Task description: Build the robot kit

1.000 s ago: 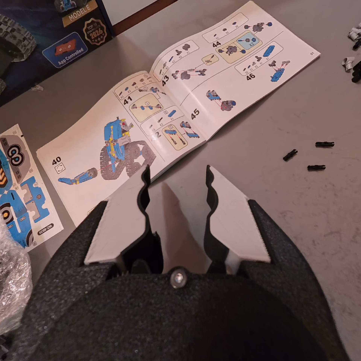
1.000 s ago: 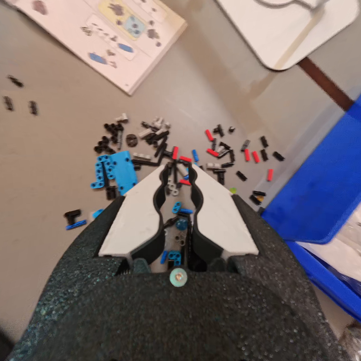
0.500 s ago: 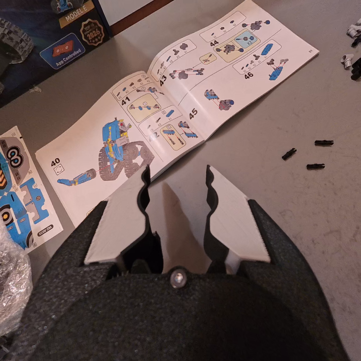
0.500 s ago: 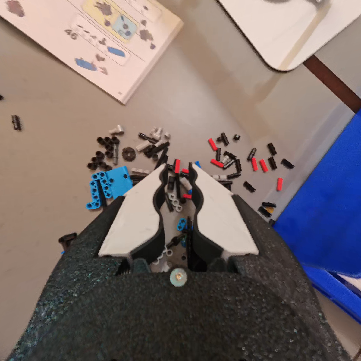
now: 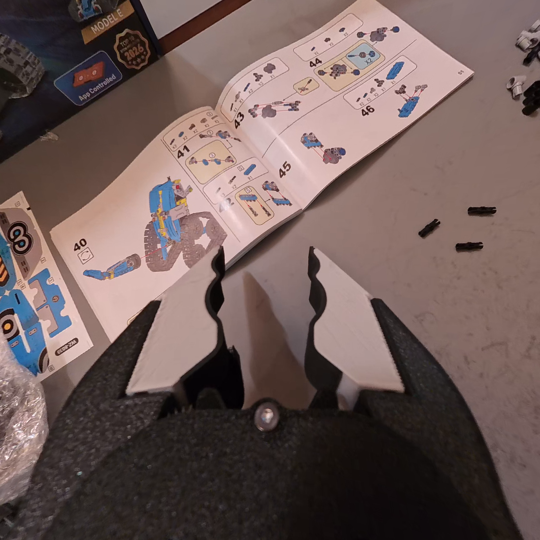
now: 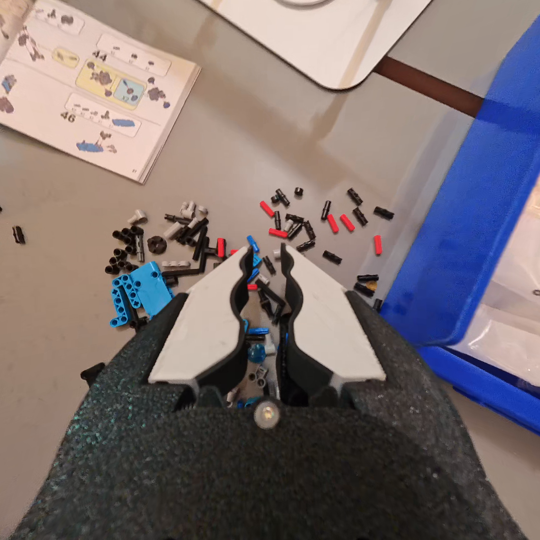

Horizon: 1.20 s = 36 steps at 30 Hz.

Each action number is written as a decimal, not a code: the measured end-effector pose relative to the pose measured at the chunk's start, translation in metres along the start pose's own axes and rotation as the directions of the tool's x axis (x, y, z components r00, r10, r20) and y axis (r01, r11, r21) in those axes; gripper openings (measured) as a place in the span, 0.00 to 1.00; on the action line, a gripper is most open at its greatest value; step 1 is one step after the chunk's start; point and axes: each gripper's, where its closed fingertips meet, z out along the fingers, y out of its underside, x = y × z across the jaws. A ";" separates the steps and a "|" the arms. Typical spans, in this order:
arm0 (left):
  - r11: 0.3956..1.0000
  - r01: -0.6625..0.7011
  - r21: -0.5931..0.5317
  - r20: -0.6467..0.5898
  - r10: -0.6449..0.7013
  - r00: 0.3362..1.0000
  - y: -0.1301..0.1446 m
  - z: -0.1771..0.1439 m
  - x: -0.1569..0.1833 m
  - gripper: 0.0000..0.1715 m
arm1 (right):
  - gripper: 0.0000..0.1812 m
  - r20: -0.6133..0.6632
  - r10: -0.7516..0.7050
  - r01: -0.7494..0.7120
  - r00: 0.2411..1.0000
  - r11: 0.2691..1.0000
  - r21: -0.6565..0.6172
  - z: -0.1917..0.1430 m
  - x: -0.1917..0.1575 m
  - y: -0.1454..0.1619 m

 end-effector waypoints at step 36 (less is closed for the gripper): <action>1.000 -0.029 -0.004 -0.004 0.029 1.000 -0.001 0.000 0.005 0.33 | 0.13 0.203 -0.057 0.075 0.978 0.994 -0.080 -0.007 -0.030 0.025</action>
